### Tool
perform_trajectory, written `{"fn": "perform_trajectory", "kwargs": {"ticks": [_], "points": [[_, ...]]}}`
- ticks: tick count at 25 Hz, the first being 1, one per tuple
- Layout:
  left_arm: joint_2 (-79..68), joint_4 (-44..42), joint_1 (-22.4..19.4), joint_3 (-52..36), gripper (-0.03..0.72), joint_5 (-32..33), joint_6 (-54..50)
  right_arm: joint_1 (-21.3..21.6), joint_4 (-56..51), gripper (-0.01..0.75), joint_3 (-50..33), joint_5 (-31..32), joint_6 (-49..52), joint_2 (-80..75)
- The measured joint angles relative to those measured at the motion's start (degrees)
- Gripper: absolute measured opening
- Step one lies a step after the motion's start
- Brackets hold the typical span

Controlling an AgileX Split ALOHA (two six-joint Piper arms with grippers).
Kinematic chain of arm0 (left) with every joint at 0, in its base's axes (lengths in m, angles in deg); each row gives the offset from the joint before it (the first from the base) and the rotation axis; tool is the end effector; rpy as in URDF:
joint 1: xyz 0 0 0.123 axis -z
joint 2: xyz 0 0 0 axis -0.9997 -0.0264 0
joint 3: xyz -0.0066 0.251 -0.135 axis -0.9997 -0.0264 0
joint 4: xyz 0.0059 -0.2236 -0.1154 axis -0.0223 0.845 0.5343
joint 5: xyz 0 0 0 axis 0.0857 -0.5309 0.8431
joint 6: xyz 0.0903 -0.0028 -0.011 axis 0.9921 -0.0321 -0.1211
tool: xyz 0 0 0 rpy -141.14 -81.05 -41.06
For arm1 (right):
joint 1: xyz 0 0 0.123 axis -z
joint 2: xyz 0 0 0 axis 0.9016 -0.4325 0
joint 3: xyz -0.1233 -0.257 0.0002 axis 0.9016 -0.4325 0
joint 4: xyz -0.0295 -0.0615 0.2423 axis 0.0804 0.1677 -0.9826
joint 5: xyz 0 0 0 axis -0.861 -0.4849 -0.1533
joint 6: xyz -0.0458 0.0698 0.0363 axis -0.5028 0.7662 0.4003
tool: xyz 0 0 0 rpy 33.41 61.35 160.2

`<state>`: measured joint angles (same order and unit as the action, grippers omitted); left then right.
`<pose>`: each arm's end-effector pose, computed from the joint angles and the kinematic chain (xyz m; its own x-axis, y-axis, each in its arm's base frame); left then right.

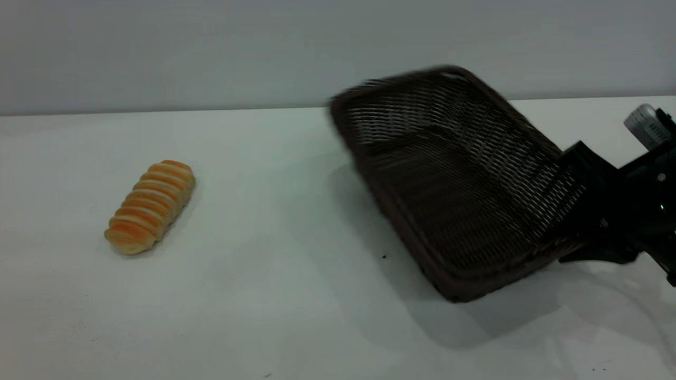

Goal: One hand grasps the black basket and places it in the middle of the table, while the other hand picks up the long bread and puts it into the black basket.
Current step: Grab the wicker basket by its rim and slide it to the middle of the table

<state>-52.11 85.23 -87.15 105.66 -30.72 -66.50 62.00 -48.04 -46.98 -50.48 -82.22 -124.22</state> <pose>0.0425 -0.0002 0.3020 -0.5223 -0.0282 -0.8523 -0.0056 0.9995 -0.0296 0.2990 0.0454 0.0526 -0.7413 0.6704 -0.0321 0.5555 0.6396 0.5314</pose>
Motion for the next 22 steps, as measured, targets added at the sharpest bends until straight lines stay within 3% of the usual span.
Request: {"fn": "perform_trajectory", "kwargs": {"ticks": [5,9,15,22], "points": [[0.00,0.00,0.00,0.00,0.431,0.00,0.00,0.00,4.18,0.145,0.06,0.30,-1.96,1.95],[0.00,0.00,0.00,0.00,0.431,0.00,0.00,0.00,16.81,0.145,2.12,0.06,0.26,5.13],[0.00,0.00,0.00,0.00,0.431,0.00,0.00,-1.26,47.72,0.145,13.67,8.71,21.71,5.15],[0.00,0.00,0.00,0.00,0.431,0.49,0.10,-7.60,74.60,0.145,33.99,20.24,42.59,-1.12]]}}
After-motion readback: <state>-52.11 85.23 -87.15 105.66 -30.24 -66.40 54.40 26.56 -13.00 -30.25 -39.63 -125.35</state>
